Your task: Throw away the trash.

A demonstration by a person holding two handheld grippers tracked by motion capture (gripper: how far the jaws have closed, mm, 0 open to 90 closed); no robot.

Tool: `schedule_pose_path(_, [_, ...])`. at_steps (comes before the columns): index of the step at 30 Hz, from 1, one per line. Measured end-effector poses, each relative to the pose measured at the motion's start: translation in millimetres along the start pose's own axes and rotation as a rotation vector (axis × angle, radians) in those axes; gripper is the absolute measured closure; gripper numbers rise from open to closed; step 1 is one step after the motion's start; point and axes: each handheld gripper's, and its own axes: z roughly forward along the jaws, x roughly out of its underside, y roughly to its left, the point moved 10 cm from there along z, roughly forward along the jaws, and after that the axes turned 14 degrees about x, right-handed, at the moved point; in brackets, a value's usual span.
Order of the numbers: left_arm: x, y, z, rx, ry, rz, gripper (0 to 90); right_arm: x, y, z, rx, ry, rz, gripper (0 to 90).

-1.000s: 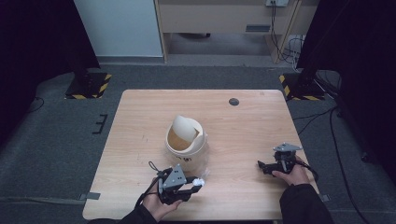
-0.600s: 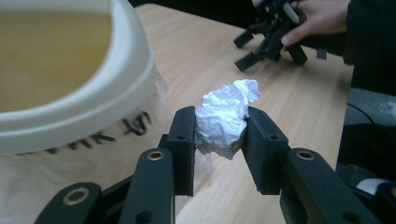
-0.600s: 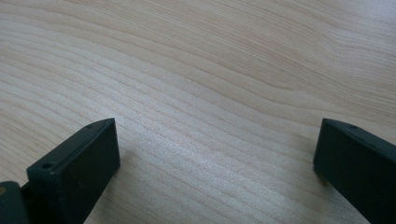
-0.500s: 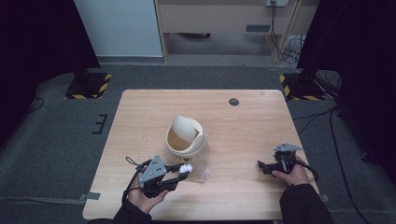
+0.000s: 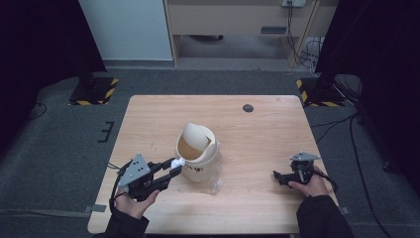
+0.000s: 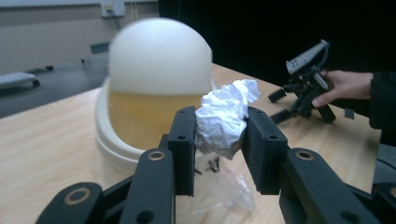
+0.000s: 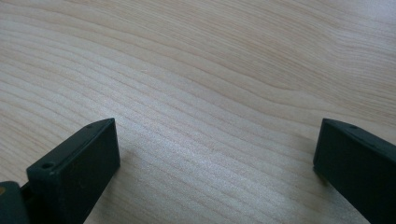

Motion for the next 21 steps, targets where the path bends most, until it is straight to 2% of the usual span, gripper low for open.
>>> schedule_pose_path(5, [-8.6,10.6,-10.3,-0.032,-0.038,-0.005,65.7,0.0,0.0,0.0,0.000,0.000,0.000,0.7])
schedule_pose_path(9, [-13.0,17.3,-13.7,-0.049,-0.049,-0.004,65.8,0.0,0.0,0.0,0.000,0.000,0.000,0.7])
schedule_pose_path(15, [-23.1,28.1,-10.5,-0.067,-0.065,0.003,65.8,-0.1,0.1,0.1,0.001,0.000,0.001,0.7])
schedule_pose_path(21, [-22.7,40.4,-4.2,-0.083,-0.064,-0.004,65.8,-0.1,0.0,0.1,0.000,0.000,-0.001,0.7])
